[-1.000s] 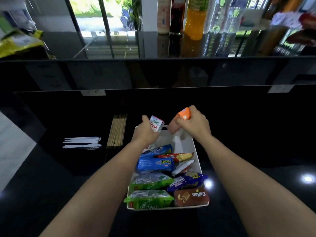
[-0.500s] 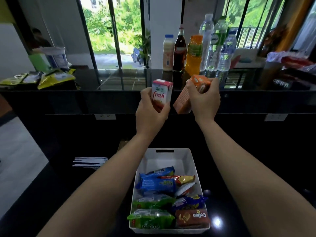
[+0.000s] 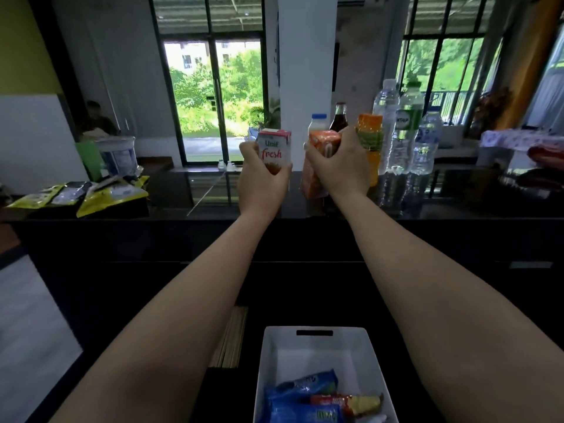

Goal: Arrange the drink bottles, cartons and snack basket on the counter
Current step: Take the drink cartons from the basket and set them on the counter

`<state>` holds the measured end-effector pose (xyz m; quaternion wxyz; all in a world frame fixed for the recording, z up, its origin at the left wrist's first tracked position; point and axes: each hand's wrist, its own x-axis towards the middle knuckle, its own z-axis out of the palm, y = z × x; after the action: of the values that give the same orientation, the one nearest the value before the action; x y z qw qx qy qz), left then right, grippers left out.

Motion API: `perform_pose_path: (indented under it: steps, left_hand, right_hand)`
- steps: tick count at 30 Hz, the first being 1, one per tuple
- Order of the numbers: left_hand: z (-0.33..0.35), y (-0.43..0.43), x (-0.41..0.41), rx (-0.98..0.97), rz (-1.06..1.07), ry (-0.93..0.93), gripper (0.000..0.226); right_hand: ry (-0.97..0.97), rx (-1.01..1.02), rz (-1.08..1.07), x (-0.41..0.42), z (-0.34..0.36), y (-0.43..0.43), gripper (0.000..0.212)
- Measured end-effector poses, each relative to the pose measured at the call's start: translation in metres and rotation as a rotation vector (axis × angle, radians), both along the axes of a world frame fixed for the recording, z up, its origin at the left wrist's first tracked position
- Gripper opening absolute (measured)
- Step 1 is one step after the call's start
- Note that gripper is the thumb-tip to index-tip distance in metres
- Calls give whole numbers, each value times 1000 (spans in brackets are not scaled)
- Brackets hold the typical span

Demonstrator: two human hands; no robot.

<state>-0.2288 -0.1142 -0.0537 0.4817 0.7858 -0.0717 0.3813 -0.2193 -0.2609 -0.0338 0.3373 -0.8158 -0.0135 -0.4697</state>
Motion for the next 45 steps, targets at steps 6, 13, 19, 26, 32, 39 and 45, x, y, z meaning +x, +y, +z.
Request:
perform_pose_path:
  steps: [6, 13, 19, 26, 32, 39, 45]
  left_hand:
    - [-13, 6, 27, 5, 3, 127, 52]
    - [-19, 12, 32, 44, 1, 129, 56]
    - [-21, 14, 31, 60, 2, 116, 59]
    - [-23, 13, 32, 50, 3, 111, 58]
    - [-22, 15, 32, 31, -19, 112, 58]
    - [-22, 23, 33, 78, -32, 120, 58]
    - [-21, 22, 30, 99, -13, 132, 56]
  right_hand:
    - [131, -50, -8, 29, -15, 1, 53]
    - [169, -95, 66, 33, -15, -8, 68]
    - [294, 142, 439, 41, -12, -26, 47]
    - [320, 224, 464, 38, -11, -19, 64]
    - [186, -26, 69, 37, 3, 10, 71]
    - [320, 226, 411, 41, 4, -2, 37]
    - [472, 466, 724, 38, 10, -14, 28]
